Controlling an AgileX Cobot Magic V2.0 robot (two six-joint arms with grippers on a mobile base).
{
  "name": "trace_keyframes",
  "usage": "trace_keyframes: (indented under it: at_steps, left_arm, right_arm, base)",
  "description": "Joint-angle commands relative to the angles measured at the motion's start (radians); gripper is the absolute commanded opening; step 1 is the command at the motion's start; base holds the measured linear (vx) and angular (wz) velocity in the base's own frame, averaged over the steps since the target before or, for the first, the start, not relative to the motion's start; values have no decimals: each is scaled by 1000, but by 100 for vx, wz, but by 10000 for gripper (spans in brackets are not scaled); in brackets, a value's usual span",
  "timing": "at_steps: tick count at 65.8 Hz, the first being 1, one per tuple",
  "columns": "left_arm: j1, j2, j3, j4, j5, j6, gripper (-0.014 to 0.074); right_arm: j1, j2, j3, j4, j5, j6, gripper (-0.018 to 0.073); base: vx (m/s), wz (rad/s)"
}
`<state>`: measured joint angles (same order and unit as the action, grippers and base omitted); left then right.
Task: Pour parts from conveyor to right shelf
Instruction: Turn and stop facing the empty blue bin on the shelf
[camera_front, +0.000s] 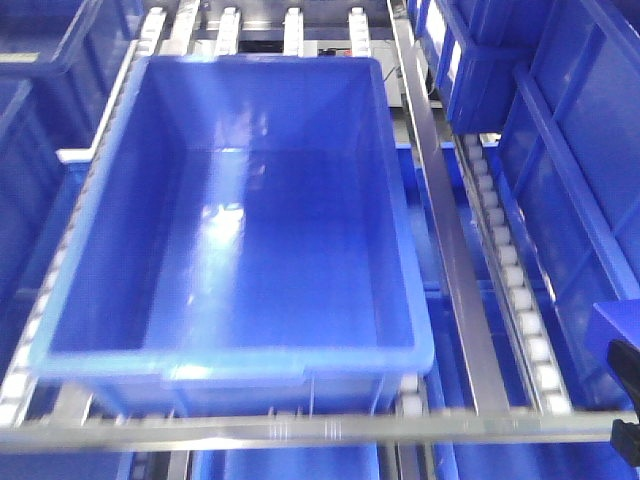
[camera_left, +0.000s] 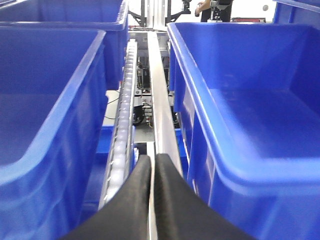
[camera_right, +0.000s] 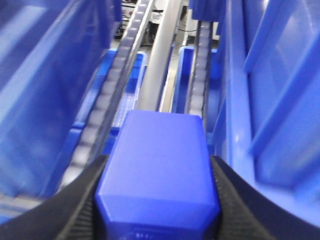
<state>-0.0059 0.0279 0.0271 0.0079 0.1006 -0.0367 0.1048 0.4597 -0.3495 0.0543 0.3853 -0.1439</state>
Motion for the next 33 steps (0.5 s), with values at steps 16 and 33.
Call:
trace_keyframes:
  at_steps: [16, 33]
  left_arm:
    - [3, 18, -20, -8, -78, -8, -6]
    - [3, 18, -20, -8, -78, -8, -6]
  right_arm:
    - [1, 6, -28, -7, -78, -8, -9]
    - [1, 6, -28, -7, -78, -8, -9]
  base:
    - [16, -2]
    - [4, 3]
